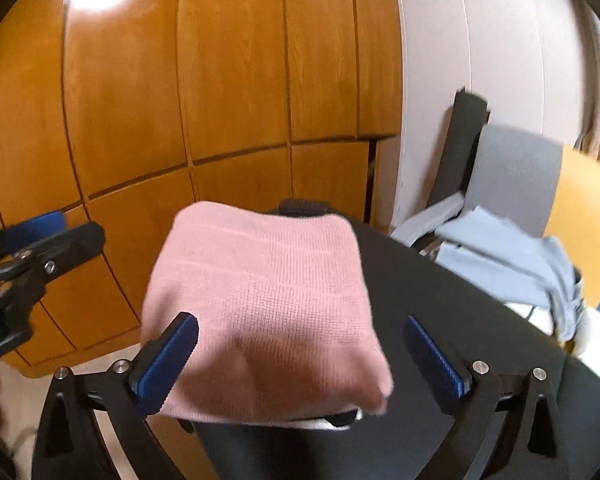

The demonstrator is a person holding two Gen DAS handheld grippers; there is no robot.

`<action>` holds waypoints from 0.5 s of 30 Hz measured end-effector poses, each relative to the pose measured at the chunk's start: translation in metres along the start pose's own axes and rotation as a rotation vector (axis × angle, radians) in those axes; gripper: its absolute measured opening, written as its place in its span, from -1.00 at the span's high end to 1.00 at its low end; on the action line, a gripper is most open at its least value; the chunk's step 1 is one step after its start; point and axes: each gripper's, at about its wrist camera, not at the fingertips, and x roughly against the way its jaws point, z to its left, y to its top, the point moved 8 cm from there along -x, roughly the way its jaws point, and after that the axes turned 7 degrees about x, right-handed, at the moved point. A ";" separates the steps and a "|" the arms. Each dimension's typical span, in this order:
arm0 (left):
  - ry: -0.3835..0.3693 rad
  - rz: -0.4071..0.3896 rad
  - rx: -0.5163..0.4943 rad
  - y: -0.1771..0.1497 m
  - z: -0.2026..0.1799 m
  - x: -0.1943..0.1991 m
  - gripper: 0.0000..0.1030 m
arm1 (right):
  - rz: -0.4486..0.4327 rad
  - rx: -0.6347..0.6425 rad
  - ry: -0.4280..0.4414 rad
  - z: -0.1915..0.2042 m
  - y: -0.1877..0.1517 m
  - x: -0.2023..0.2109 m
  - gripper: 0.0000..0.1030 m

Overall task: Fold clothes
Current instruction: 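Press the folded sweater bundle flat with both open grippers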

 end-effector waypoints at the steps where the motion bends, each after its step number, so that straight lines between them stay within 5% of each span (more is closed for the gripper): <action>1: 0.018 -0.036 0.026 0.003 0.003 0.006 0.02 | -0.018 0.012 -0.022 0.001 0.002 0.007 -1.00; 3: 0.049 -0.103 0.077 0.007 0.008 0.018 0.02 | -0.061 0.037 -0.073 0.002 0.007 0.024 -1.00; 6: 0.004 -0.051 0.138 -0.002 0.009 0.007 0.02 | -0.087 0.069 -0.139 0.004 0.008 0.048 -1.00; 10: 0.083 0.037 0.110 -0.020 0.012 -0.021 0.02 | -0.064 0.094 -0.145 0.016 0.001 0.052 -1.00; 15: 0.057 0.088 0.127 -0.036 0.001 -0.041 -0.05 | -0.004 0.133 -0.126 0.028 -0.013 0.036 -1.00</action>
